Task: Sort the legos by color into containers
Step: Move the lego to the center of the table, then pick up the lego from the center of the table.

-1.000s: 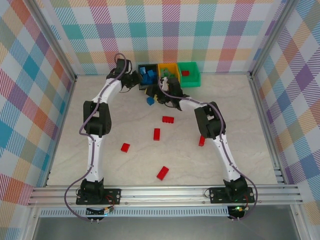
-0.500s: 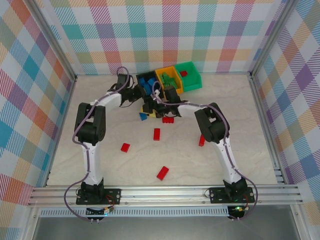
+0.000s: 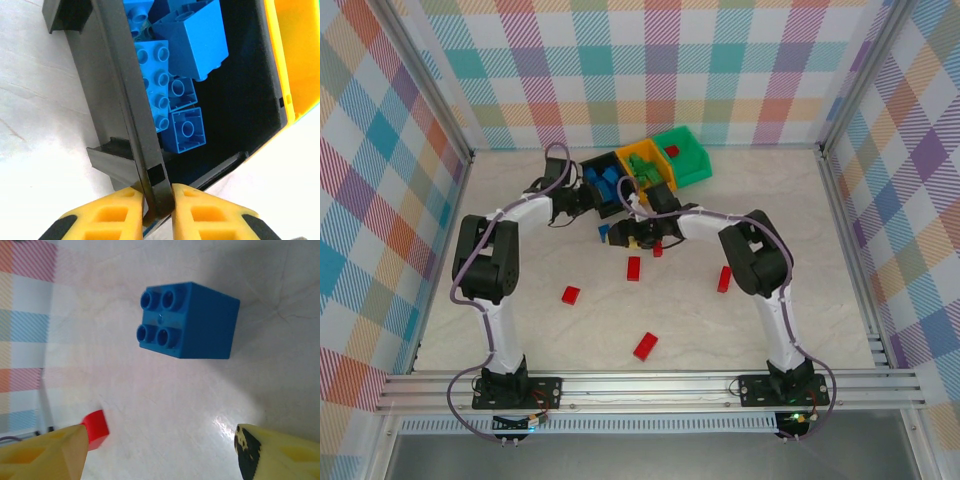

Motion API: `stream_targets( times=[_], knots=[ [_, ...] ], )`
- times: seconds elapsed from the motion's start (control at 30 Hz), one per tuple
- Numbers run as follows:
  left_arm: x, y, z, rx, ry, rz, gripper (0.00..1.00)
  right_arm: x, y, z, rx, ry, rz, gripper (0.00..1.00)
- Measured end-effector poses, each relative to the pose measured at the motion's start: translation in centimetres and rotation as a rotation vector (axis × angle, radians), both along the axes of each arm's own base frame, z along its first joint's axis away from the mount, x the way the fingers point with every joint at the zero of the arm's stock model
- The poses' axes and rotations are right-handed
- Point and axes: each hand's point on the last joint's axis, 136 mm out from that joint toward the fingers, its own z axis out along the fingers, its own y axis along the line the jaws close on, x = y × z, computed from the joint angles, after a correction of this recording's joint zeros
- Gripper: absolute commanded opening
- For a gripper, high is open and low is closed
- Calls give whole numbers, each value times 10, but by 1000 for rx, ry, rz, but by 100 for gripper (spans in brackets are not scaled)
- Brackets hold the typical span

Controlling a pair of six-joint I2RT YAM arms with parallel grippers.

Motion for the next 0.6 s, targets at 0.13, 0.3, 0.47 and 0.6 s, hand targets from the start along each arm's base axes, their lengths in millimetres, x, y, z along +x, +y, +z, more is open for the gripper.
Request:
stream_targets(
  times=[0.13,0.3,0.47,0.6],
  knots=[
    [1,16,0,22,5,27,25,4,13,6,-88,-105,0,78],
    [1,27,11,42,-16,39,33,23,36,35,-143,-263,-3,78],
    [-3,31,20,54,-32,46,41,41,51,35,-210,-342,-6,78],
    [-7,35,24,70,-38,51,44,48,48,26,-276,-376,-19,78]
  ],
)
